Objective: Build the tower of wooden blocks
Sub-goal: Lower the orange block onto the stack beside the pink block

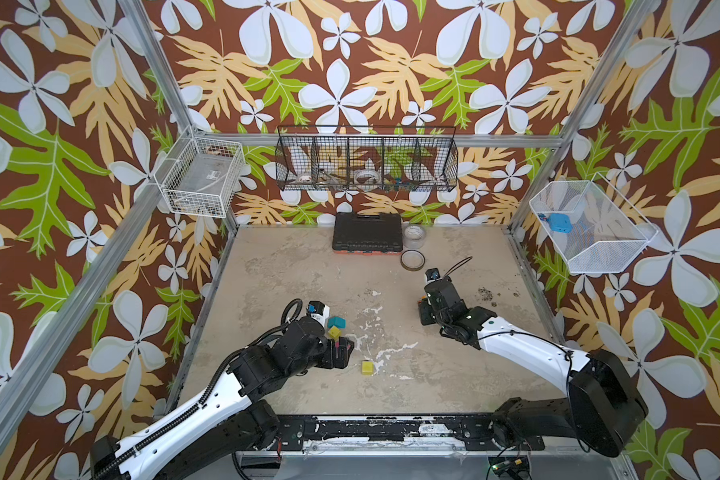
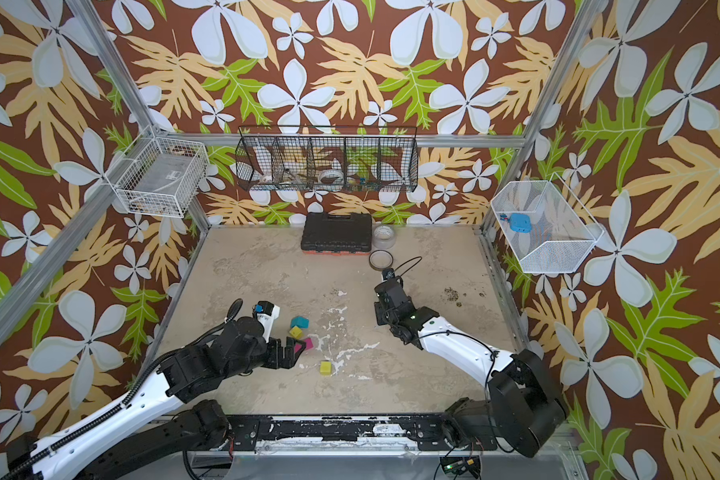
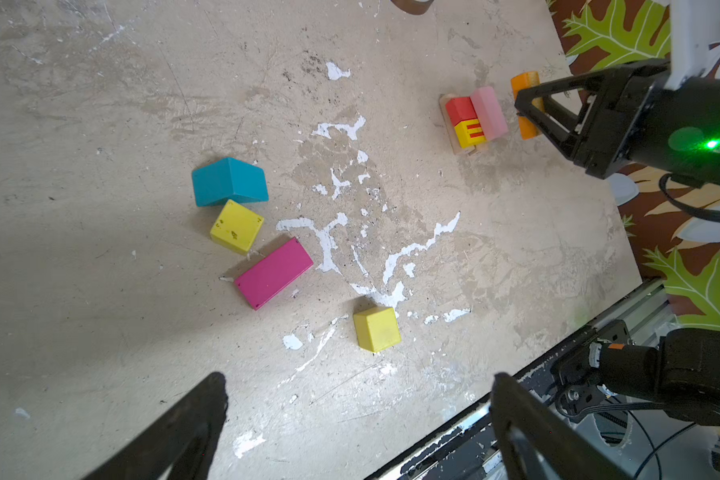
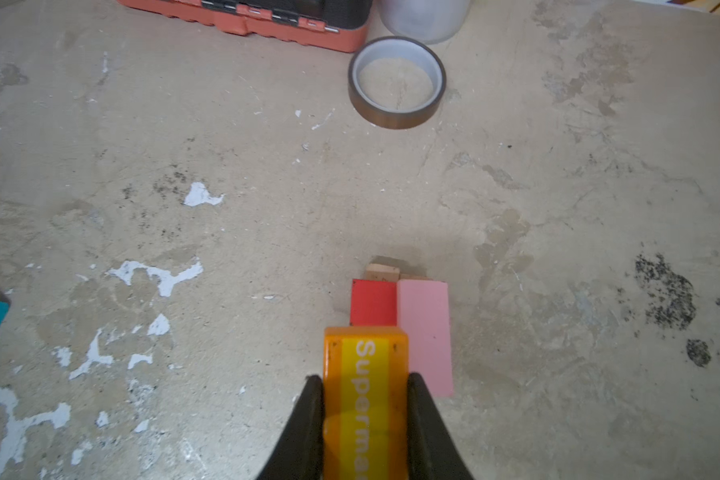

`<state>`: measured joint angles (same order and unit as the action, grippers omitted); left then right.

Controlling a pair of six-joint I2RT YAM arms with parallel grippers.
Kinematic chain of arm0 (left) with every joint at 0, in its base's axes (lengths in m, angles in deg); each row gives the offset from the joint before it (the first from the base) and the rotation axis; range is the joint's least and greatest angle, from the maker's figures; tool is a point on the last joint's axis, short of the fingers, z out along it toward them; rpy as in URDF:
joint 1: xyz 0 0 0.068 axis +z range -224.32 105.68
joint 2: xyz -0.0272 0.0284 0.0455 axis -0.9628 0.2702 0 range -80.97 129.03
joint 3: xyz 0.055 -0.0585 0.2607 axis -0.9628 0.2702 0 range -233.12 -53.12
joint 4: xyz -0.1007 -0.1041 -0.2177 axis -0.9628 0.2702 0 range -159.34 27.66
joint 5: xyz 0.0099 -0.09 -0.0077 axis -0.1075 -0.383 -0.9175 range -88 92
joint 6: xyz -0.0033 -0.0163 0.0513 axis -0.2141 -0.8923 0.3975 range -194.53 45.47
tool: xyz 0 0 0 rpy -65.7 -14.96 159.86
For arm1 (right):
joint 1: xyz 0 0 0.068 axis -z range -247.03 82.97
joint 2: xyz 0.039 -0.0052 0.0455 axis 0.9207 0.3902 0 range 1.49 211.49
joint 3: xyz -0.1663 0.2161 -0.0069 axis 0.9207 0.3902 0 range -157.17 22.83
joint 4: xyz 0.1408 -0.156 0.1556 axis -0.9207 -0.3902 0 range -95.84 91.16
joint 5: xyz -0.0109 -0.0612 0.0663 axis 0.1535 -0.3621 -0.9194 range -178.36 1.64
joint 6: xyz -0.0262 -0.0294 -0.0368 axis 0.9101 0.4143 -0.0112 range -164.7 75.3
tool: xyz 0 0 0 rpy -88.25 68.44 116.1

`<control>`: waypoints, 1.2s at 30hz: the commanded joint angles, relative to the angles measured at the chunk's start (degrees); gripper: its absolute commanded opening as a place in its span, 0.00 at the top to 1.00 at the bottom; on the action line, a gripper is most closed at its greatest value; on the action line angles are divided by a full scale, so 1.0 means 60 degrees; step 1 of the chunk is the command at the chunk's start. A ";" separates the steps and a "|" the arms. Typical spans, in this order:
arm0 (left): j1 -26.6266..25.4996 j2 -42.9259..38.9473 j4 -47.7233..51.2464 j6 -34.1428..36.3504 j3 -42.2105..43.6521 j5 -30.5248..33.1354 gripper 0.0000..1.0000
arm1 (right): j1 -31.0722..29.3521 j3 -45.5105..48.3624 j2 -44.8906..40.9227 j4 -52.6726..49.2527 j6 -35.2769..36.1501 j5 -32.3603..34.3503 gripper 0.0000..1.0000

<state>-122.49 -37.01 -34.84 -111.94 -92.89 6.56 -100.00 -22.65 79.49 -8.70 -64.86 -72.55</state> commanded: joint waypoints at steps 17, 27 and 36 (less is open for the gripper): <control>0.0006 0.0003 -0.0140 0.0021 0.0023 0.0046 0.00 | 0.0192 -0.0543 0.1410 0.0075 0.0182 -0.0189 0.80; 0.0006 0.0011 -0.0155 0.0024 0.0022 0.0046 0.00 | 0.0302 -0.0712 0.1692 0.0045 0.0206 -0.0056 0.80; 0.0003 0.0011 -0.0154 0.0020 0.0022 0.0045 0.00 | 0.0353 -0.0795 0.1923 0.0048 0.0240 -0.0006 0.80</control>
<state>-122.46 -36.98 -34.84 -111.94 -92.87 6.47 -97.99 -27.02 90.68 -8.64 -63.75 -73.42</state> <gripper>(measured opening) 0.998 0.260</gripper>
